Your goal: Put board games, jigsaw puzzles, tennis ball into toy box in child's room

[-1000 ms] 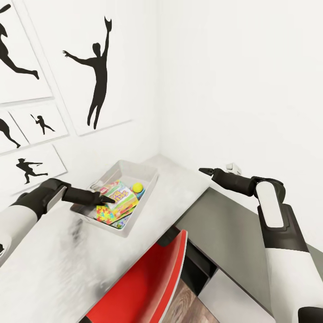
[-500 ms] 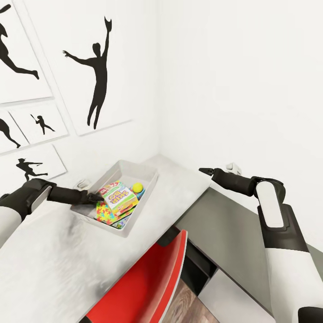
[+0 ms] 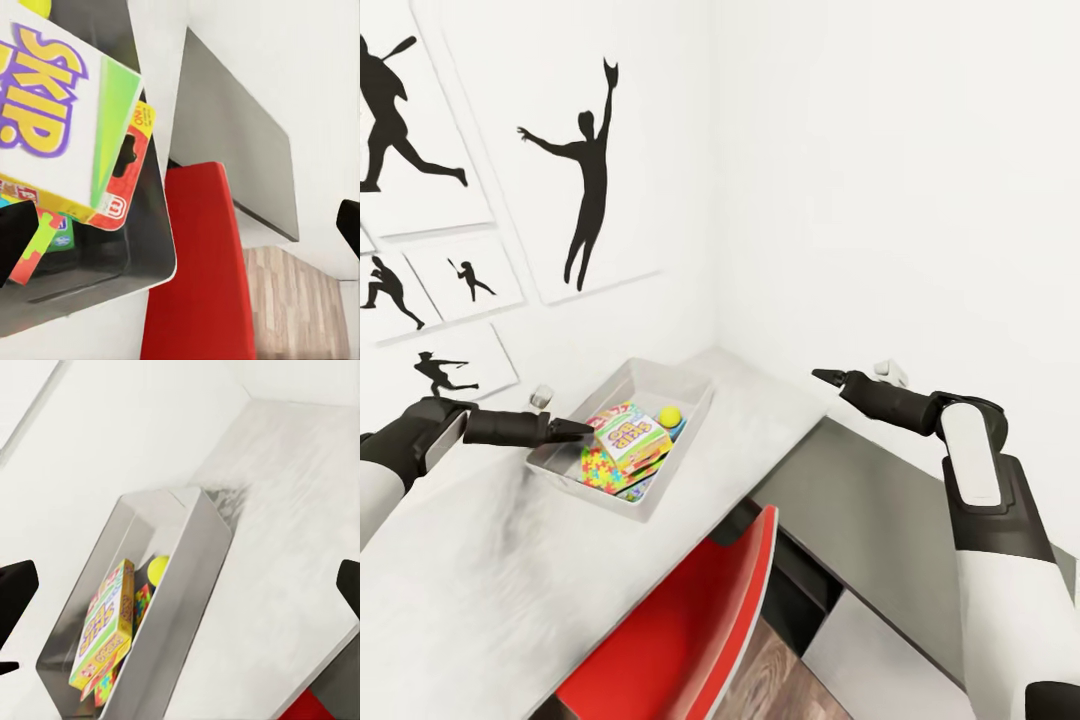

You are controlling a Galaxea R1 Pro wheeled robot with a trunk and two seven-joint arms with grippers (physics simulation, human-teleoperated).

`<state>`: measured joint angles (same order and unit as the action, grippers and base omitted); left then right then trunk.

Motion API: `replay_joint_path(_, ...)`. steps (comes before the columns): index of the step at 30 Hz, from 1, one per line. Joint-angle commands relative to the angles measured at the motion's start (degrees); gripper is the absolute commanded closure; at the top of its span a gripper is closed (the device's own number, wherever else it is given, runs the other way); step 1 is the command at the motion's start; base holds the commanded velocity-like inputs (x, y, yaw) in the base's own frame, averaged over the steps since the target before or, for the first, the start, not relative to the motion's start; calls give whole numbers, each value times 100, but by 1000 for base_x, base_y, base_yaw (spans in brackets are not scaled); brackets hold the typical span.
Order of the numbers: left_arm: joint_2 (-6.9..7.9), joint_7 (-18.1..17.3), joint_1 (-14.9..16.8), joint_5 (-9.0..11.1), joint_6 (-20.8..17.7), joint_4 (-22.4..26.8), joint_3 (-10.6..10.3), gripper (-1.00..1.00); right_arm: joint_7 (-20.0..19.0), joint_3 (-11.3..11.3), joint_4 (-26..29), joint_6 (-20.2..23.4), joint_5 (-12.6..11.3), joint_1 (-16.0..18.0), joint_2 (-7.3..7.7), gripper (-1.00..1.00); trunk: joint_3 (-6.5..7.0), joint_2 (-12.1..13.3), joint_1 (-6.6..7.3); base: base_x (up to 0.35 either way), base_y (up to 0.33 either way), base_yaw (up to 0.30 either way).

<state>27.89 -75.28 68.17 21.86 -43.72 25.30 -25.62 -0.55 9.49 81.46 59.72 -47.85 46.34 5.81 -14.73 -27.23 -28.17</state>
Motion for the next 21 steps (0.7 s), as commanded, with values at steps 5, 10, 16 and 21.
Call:
replay_joint_path(5,6,-177,-3,40,12,1,-31,-100,-4,16,-12,28,3,6,-1,-100,33,-10,-3,-35,136,-125)
replay_joint_path(10,2,-227,-5,46,20,1,-31,-100,1,25,-15,28,7,6,-1,-100,73,-10,-3,-7,158,-196)
replay_joint_path(16,6,-233,-13,47,21,5,-30,-100,7,26,-12,28,6,6,-5,-100,90,-10,-3,-1,20,-78)
replay_joint_path(21,5,-233,-14,47,21,16,-30,-100,4,25,-23,28,10,6,-6,-100,91,-10,-3,-48,1,-5)
